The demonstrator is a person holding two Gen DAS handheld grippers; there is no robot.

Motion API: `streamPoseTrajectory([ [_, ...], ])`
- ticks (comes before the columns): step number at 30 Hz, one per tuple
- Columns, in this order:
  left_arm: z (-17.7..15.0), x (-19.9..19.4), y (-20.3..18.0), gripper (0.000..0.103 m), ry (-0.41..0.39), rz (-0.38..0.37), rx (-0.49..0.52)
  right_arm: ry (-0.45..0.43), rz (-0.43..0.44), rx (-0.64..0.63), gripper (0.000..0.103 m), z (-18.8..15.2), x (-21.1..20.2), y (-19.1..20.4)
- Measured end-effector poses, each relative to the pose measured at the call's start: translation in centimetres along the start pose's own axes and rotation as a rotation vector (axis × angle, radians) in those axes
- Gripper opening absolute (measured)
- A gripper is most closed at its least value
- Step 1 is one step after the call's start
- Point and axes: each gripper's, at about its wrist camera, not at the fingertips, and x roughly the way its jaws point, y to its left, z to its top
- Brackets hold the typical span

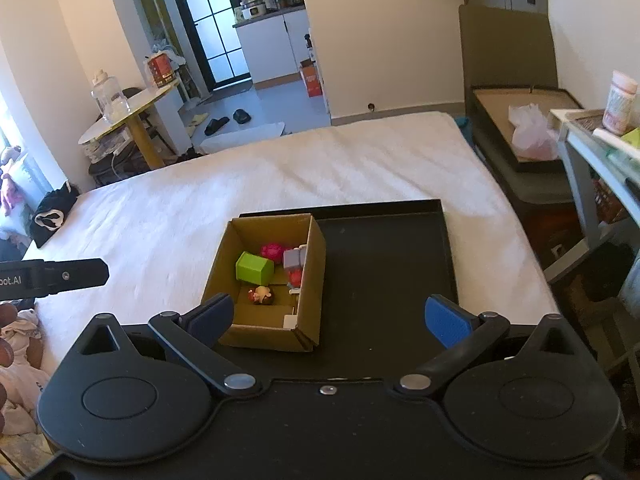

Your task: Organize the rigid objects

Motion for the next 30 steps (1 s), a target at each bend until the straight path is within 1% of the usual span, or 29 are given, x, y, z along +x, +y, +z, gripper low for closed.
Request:
streamPoseTrajectory([
  [3,-0.4,-0.8,0.0,0.099,-0.007,0.006,0.011,-0.006,-0.004,-0.007,0.103,-0.2,-0.7,0.2],
  [5,-0.8,-1.2,0.0,0.099,-0.008,-0.003,0.022,-0.014,0.004,-0.008,0.103,-0.5,-1.2,0.3],
  [11,-1.6,-2.6,-0.1,0.099,-0.025,-0.013,0.047,-0.022,-0.012,-0.014,0.103,-1.0,-2.0,0.6],
  [23,-2.9,-3.1,-0.4,0.099,-0.016,-0.031,0.071,-0.027,-0.023,-0.041,0.103,-1.6,-3.0,1.4],
  [30,-3.2,-3.2,-0.7,0.099,-0.011,-0.023,0.09,-0.031,-0.031,-0.046,0.103,-1.9,-3.2,1.5],
])
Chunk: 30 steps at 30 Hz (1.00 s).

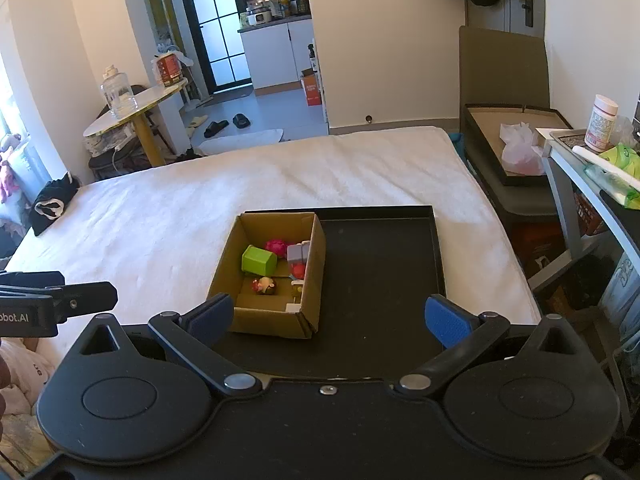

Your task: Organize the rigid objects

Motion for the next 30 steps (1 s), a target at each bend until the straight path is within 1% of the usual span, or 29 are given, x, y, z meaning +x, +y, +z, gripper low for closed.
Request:
streamPoseTrajectory([
  [12,-0.1,0.5,-0.2,0.099,0.007,-0.001,0.012,0.013,-0.009,0.022,0.103,-0.2,0.4,-0.4],
  [30,-0.2,1.3,0.0,0.099,0.029,0.001,-0.006,0.033,-0.01,0.022,0.103,-0.3,0.9,-0.6],
])
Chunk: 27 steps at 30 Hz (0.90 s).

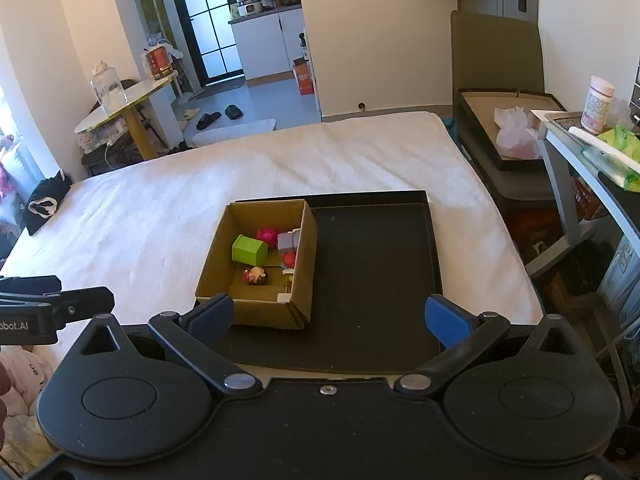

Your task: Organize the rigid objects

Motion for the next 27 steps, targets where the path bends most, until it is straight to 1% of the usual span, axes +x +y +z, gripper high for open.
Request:
streamPoseTrajectory([
  [27,-0.29,0.46,0.08,0.099,0.008,-0.001,-0.005,0.018,-0.003,-0.001,0.103,-0.05,0.43,-0.01],
])
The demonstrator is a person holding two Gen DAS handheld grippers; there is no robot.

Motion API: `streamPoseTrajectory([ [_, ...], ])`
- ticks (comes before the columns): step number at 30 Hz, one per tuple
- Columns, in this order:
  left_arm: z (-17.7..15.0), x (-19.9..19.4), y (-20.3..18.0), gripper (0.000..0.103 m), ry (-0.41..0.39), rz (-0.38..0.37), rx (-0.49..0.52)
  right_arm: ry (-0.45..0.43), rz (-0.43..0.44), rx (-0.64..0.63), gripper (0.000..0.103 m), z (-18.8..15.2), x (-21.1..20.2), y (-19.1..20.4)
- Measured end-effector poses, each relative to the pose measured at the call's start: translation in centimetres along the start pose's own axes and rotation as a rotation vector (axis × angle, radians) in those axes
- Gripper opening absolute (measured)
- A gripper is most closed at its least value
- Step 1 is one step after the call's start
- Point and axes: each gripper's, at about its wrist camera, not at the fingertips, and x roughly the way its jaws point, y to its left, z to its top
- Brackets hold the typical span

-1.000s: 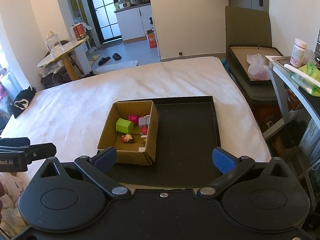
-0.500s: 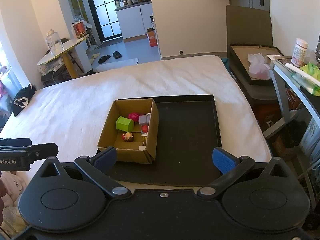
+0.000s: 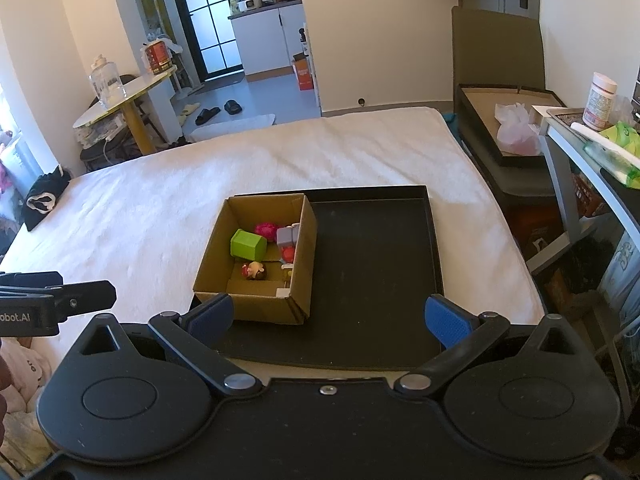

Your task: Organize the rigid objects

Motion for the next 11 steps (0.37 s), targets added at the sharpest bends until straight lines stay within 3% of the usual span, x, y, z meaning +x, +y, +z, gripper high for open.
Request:
streamPoseTrajectory([
  [11,-0.13,0.08,-0.26,0.099,0.001,0.004,0.014,0.005,0.009,-0.004,0.103,-0.19,0.29,-0.01],
])
